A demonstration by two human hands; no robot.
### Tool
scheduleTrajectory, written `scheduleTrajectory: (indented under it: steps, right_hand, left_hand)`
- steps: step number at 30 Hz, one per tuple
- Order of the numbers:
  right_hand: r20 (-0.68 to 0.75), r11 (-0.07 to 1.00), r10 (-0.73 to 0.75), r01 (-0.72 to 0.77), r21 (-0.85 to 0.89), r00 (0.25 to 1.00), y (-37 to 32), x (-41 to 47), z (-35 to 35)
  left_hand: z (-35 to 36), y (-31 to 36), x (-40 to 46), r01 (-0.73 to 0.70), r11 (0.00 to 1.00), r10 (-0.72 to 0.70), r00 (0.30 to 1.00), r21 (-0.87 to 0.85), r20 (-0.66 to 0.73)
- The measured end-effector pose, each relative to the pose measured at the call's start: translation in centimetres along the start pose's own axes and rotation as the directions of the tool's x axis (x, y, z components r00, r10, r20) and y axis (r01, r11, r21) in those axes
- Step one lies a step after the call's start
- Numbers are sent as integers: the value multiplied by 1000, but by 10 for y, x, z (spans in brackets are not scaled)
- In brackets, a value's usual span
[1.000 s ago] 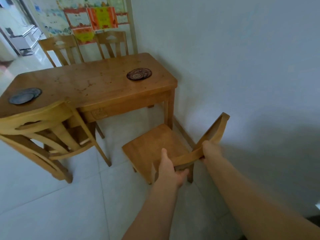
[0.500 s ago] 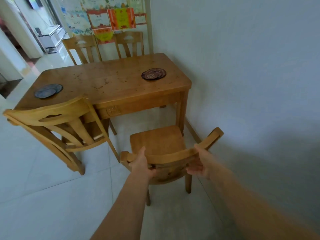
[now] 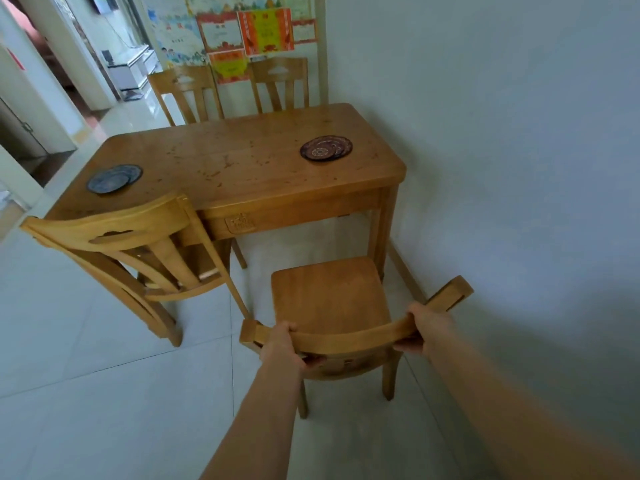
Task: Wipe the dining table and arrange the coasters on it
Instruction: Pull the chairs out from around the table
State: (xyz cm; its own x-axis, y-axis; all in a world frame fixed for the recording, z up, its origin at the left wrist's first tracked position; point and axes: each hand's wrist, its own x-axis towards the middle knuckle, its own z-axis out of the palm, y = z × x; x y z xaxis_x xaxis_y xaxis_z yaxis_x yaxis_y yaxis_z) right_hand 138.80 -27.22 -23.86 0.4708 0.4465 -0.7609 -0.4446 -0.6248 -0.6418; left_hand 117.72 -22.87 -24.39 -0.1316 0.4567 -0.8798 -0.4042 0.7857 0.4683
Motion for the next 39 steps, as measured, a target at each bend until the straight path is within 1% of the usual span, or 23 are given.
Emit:
scheduleTrajectory:
  steps: [5,10,18,25,33,37,39]
  right_hand:
    - [-11,999,-33,33,19,999,-18,11,25]
    - [-29,999,-53,53,-13,998,-44,27,51]
    - [-2,999,-53,53,-13,999,-111,74,116]
    - [-17,999,-34,34,-5,999,-180,122,183]
    - [9,998,-66,66,-10,998,-235,158,239]
    - [9,997,-71,70,6,997,-257,179,258]
    - [8,997,-76,76,3,997,-267,188,265]
  left_hand:
    - [8,25,13,-62,997,62,998,-53,6]
    - [26,54,28,-72,994,71,997,-83,-13]
    - [69,134,66,-74,986,76,997,-151,10]
    - [112,214,121,-51,988,56,998,-148,28]
    - [147,283,163,-31,987,35,999,-156,28]
    - [166,309,182,-32,986,34,999,-161,11]
    - [173,319,189,-19,986,24,999,-163,25]
